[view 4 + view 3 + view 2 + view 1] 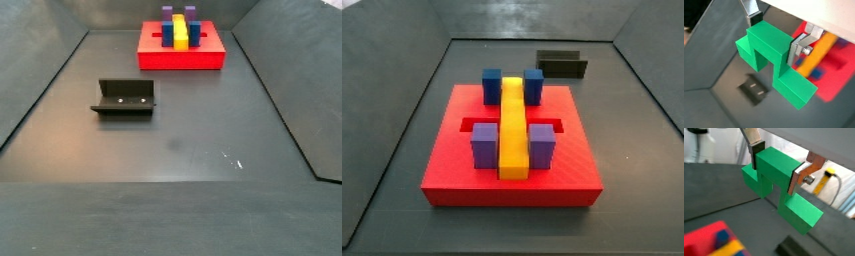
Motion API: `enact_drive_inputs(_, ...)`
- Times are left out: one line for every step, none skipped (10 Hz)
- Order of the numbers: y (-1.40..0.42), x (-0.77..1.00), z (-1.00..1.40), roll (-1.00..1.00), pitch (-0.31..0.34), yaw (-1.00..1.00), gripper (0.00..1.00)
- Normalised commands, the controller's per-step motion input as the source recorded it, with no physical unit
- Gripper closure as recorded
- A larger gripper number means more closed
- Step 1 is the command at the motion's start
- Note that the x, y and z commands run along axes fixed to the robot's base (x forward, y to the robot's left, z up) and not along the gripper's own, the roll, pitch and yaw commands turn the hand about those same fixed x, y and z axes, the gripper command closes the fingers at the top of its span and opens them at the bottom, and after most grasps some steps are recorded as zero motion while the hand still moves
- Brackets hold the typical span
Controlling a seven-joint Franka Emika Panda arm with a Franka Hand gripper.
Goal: Pick up the green object. Move up. Place the green object on the fixture. Regrasp the green object. Move to above the board. Insert the green object.
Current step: Move to above the board.
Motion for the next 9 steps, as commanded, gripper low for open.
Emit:
enact_drive_inputs(-0.43, -0.46, 0.10, -1.00, 0.052, -0.04, 1.00)
enact_drive_inputs(-0.11, -0.18, 0.02, -1.00, 0.056, -0.04, 1.00)
enact_drive_inputs(-0.06, -0.12, 0.03, -1.00, 0.048, -0.04, 1.00)
enact_drive_inputs(-0.02, -0.11, 0.01, -1.00, 0.027, -0.03, 1.00)
enact_drive_inputs(0.02, -0.10, 0.01, -1.00, 0.005, -0.03, 1.00)
enact_drive_inputs(0.04, -0.09, 0.01, -0.83, -0.021, -0.02, 1.00)
enact_drive_inputs(0.04, -0.09, 0.00, -0.60, -0.042, -0.01, 1.00)
enact_drive_inputs(0.02, -0.07, 0.00, -0.36, -0.053, -0.01, 1.00)
enact_drive_inputs(0.02, -0.05, 0.00, -0.25, -0.047, -0.01, 1.00)
